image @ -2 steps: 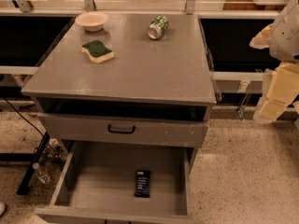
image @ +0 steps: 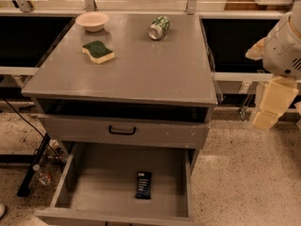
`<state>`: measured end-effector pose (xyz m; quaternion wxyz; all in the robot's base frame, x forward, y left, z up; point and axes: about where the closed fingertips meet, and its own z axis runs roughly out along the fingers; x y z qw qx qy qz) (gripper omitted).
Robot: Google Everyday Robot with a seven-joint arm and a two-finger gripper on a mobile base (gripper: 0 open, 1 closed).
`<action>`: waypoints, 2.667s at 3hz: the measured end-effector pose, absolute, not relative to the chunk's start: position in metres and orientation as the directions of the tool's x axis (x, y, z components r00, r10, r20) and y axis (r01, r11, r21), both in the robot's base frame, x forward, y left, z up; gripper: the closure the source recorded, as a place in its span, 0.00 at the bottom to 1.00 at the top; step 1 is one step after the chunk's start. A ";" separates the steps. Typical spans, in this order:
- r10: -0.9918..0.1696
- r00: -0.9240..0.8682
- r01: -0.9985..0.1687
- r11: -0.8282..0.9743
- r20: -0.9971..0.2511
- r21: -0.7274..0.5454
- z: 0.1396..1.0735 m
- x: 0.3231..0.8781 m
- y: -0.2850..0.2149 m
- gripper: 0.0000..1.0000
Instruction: Pick rxbar blueberry from middle drawer and place on counter
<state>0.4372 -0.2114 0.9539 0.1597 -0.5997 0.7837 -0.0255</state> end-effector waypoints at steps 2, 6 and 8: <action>-0.937 -0.269 -0.944 0.302 -0.221 -0.133 0.889 0.438 -0.208 0.00; -0.864 -0.492 -0.853 0.503 -0.107 -0.138 0.841 0.444 -0.223 0.00; -0.795 -0.603 -0.776 0.604 -0.066 -0.181 0.834 0.440 -0.234 0.00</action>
Offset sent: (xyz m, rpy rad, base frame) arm -0.0004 0.0004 -0.0996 0.0312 0.1680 -0.0293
